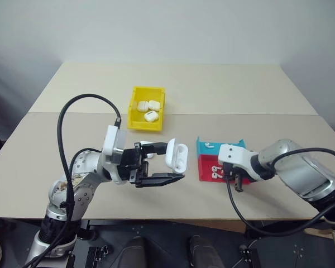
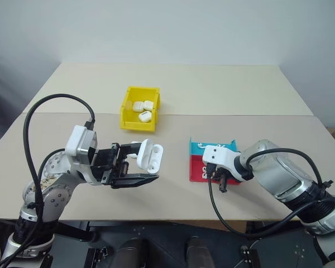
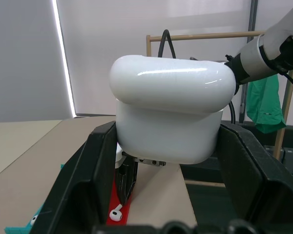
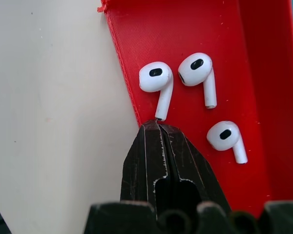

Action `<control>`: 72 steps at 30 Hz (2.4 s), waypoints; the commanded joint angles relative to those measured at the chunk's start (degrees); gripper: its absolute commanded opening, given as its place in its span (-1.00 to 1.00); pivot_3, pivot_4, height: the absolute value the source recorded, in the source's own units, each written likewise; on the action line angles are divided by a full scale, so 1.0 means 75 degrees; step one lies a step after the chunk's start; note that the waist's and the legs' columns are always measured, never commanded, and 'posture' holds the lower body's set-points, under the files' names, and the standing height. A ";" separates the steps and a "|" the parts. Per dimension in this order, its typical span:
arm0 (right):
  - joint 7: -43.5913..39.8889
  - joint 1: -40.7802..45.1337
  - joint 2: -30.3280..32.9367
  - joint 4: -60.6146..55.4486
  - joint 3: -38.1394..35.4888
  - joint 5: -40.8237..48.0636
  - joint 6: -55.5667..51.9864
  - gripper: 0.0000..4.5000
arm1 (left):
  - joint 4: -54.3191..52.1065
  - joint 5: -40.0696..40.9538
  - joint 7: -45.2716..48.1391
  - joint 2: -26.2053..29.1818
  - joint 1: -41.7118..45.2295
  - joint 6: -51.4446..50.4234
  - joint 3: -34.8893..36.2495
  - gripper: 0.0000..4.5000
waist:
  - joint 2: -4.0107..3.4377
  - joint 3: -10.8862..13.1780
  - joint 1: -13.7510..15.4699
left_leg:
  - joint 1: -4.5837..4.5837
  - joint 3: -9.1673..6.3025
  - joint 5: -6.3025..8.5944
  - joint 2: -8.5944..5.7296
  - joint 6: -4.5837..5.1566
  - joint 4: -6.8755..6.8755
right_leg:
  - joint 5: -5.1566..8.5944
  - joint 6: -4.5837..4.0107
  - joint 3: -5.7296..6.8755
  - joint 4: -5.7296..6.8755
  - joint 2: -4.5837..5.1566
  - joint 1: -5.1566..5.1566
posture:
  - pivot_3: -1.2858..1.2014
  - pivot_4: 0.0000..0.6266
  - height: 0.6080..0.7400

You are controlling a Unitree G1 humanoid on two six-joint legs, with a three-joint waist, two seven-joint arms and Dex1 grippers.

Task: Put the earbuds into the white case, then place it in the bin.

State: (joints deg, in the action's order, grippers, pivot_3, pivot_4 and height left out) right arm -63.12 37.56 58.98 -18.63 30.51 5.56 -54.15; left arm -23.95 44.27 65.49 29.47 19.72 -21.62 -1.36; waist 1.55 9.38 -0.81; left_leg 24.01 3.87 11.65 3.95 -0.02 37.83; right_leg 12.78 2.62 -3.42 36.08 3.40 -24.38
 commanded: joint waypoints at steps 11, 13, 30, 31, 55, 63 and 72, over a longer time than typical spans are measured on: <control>-0.0512 0.0136 -0.0006 -0.0603 -0.0682 0.0234 0.0443 0.19 | -0.0294 0.0129 -0.0032 -0.0050 -0.0002 0.0032 -0.0024 0.23 | 0.0000 0.0000 -0.0005 | -0.0002 0.0000 0.0000 0.0000 0.0000 0.0000 | 0.0004 0.0008 0.0000 0.0000 0.0000 0.0001 | 0.03 -0.52 1.00; -0.0459 0.0170 -0.0095 -0.0528 -0.0511 0.0088 0.0446 0.19 | -0.0312 0.0128 -0.0040 -0.0046 -0.0028 0.0034 -0.0011 0.23 | 0.0000 0.0000 -0.0003 | -0.0002 0.0000 0.0000 0.0000 0.0000 0.0000 | 0.0003 0.0007 0.0000 0.0000 0.0000 0.0001 | 0.03 -0.52 1.00; -0.0465 0.0394 -0.0711 0.0252 0.0092 -0.0524 0.0518 0.19 | -0.0479 0.0160 -0.0196 0.0013 -0.0123 0.0000 0.0051 0.23 | 0.0000 0.0000 0.0000 | -0.0002 0.0000 0.0000 0.0000 0.0000 0.0000 | 0.0000 0.0006 0.0000 0.0002 -0.0001 0.0001 | 0.03 -0.52 1.00; -0.0474 0.0398 -0.0734 0.0275 0.0099 -0.0541 0.0526 0.19 | -0.0483 0.0161 -0.0200 0.0017 -0.0124 0.0001 0.0056 0.23 | 0.0000 0.0000 0.0000 | -0.0002 0.0000 0.0000 0.0000 0.0000 0.0000 | 0.0000 0.0005 0.0000 0.0002 -0.0001 0.0001 | 0.03 -0.52 1.00; -0.0769 0.0208 -0.0581 -0.0446 -0.1520 0.0597 -0.0350 -0.71 | -0.0471 0.0255 -0.0245 0.0110 -0.0081 -0.0009 0.0074 0.23 | 0.0000 0.0000 0.0002 | -0.0001 0.0000 0.0000 0.0000 0.0000 0.0000 | -0.0010 -0.0009 0.0000 0.0001 0.0000 0.0001 | 0.03 -0.52 1.00; -0.0055 0.0197 -0.2301 -0.0486 -0.6291 0.3846 -0.1961 -0.71 | -0.0212 0.0369 -0.0213 -0.0033 0.0211 -0.0100 0.0052 0.23 | 0.0001 0.0001 0.0009 | -0.0002 -0.0005 0.0000 0.0000 0.0000 0.0002 | -0.0013 -0.0006 0.0003 0.0001 -0.0002 0.0010 | 0.03 -0.52 1.00; 0.1863 -0.0253 -0.3843 -0.1986 -0.8179 0.6504 -0.1924 -0.71 | 0.0322 0.0366 -0.0431 -0.0326 0.0853 -0.0427 -0.0052 0.23 | -0.0001 -0.0001 0.0005 | -0.0001 -0.0009 0.0000 0.0000 0.0000 -0.0001 | -0.0020 -0.0016 0.0006 0.0001 -0.0003 0.0013 | 0.03 -0.52 1.00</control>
State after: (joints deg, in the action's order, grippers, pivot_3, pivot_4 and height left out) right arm -51.31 36.23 30.59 -29.73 -29.24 50.54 -70.01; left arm -21.38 46.17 63.18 27.48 24.93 -24.26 -1.51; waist 1.54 9.38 -0.77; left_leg 24.01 3.79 11.64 3.95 -0.02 37.81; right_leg 12.64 2.51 -3.37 36.09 3.37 -24.28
